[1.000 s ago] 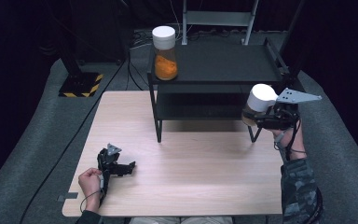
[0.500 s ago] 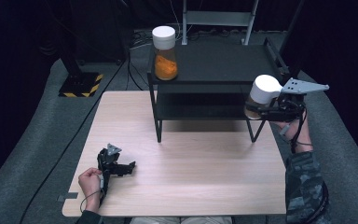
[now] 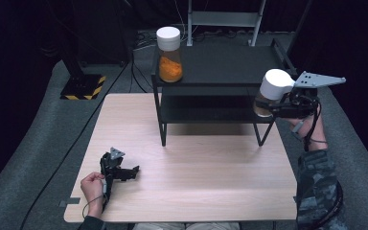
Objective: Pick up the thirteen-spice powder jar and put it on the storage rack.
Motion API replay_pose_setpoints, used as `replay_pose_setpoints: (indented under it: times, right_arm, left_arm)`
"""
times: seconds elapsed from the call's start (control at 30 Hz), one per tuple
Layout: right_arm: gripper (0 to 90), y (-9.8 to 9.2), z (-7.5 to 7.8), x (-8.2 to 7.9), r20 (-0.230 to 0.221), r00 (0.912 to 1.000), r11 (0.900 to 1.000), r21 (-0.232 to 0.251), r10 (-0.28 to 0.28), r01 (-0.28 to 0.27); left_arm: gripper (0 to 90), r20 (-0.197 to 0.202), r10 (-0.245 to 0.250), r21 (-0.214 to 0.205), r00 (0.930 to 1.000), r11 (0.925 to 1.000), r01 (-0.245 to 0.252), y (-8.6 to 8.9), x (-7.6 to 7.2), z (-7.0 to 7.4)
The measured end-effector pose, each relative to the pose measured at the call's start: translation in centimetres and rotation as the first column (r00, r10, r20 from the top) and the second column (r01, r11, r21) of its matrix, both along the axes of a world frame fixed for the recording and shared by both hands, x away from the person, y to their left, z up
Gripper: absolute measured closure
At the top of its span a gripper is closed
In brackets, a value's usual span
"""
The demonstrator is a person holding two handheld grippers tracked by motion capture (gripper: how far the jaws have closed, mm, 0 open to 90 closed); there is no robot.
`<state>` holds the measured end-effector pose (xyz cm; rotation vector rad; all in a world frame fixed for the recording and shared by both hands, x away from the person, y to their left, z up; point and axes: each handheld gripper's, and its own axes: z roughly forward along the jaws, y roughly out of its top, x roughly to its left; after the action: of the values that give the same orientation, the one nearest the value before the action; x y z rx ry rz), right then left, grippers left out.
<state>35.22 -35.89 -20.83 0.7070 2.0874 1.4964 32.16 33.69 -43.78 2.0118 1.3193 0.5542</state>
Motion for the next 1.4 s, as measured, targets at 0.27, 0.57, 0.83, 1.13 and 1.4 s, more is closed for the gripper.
replay_pose_setpoints:
  times: [0.27,0.57,0.83,1.13,1.4]
  right_arm:
    - [30.0,-0.4,1.3,0.6,-0.003,0.9999,0.9998,0.013,0.015,-0.015]
    - [30.0,-0.7,3.0,1.0,0.003,0.9998,0.9998,0.009,0.018,-0.018]
    - [30.0,-0.6,4.4,1.7,0.003,0.9999,0.9999,0.002,0.014,-0.014]
    - [30.0,-0.5,5.4,2.4,0.007,0.9998,0.9998,0.003,-0.017,0.017]
    - [30.0,-0.1,6.2,3.5,-0.004,0.9992,0.9992,-0.002,-0.039,0.039]
  left_arm:
    - [0.0,0.000,0.000,0.000,1.0000,1.0000,0.000,0.0,0.0,0.0]
    - [0.0,0.000,0.000,0.000,1.0000,1.0000,0.000,0.0,0.0,0.0]
    - [0.0,0.000,0.000,0.000,1.0000,1.0000,0.000,0.0,0.0,0.0]
    - [0.0,0.000,0.000,0.000,1.0000,1.0000,0.000,0.0,0.0,0.0]
    - [0.0,0.000,0.000,0.000,1.0000,1.0000,0.000,0.0,0.0,0.0]
